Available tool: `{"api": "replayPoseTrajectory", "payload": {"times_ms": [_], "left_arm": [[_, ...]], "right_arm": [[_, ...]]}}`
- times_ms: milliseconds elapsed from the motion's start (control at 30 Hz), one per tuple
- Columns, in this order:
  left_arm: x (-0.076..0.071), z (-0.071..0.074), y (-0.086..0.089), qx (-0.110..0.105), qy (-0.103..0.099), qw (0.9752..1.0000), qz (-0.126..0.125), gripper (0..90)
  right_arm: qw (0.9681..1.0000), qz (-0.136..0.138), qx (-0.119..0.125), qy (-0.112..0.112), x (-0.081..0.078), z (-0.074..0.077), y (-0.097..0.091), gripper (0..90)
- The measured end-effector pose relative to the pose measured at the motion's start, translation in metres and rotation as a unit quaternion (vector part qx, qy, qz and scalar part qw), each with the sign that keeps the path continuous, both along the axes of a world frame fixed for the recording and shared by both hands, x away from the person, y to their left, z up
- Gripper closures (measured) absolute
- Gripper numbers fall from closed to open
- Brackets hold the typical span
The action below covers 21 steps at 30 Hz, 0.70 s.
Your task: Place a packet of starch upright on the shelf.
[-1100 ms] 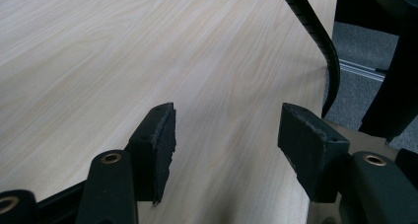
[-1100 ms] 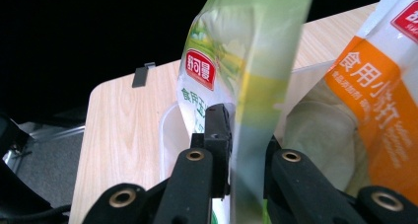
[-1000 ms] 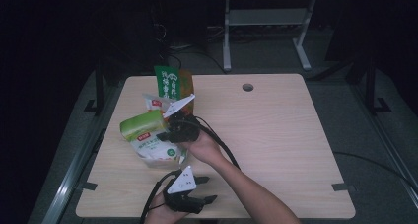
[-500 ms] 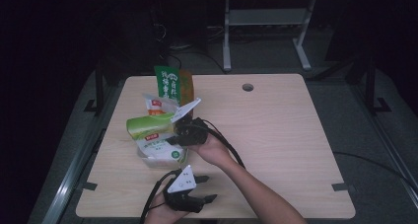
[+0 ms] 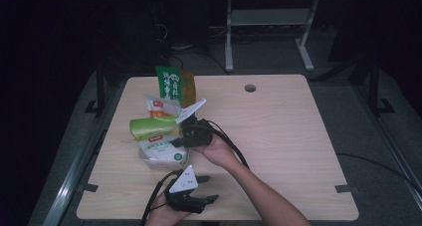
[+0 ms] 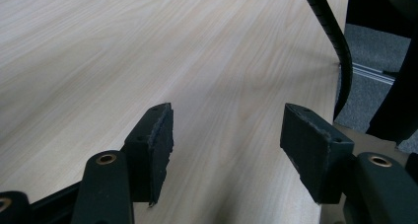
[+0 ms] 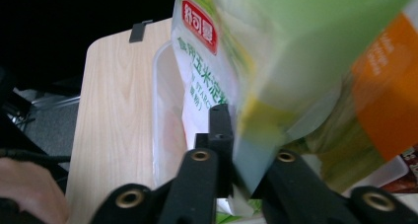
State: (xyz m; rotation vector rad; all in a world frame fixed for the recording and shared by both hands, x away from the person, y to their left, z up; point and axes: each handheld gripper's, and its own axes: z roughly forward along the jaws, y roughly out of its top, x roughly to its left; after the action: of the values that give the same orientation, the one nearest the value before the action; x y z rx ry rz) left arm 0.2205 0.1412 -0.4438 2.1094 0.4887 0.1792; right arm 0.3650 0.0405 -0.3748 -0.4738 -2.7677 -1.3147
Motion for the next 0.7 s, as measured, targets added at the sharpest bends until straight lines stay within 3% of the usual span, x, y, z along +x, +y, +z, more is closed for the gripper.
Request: {"api": "replayPoseTrajectory", "payload": {"times_ms": [267, 367, 433, 700], "left_arm": [[0.001, -0.001, -0.001, -0.002, 0.002, 1.0000, 0.006, 35.0], [0.002, -0.001, -0.001, 0.000, -0.001, 1.0000, 0.007, 34.3], [0.004, -0.001, 0.000, 0.000, 0.000, 1.0000, 0.009, 33.5], [0.009, -0.002, 0.002, 0.001, 0.001, 0.9999, 0.016, 32.6]], "right_arm": [[1.0000, 0.000, -0.002, 0.001, -0.002, -0.004, -0.003, 87.0], [1.0000, 0.000, 0.005, 0.001, -0.002, -0.003, -0.006, 81.2], [0.9996, 0.003, 0.019, 0.022, 0.000, -0.002, -0.011, 76.2], [0.9991, -0.001, 0.029, 0.032, 0.003, 0.003, -0.028, 65.2]]}}
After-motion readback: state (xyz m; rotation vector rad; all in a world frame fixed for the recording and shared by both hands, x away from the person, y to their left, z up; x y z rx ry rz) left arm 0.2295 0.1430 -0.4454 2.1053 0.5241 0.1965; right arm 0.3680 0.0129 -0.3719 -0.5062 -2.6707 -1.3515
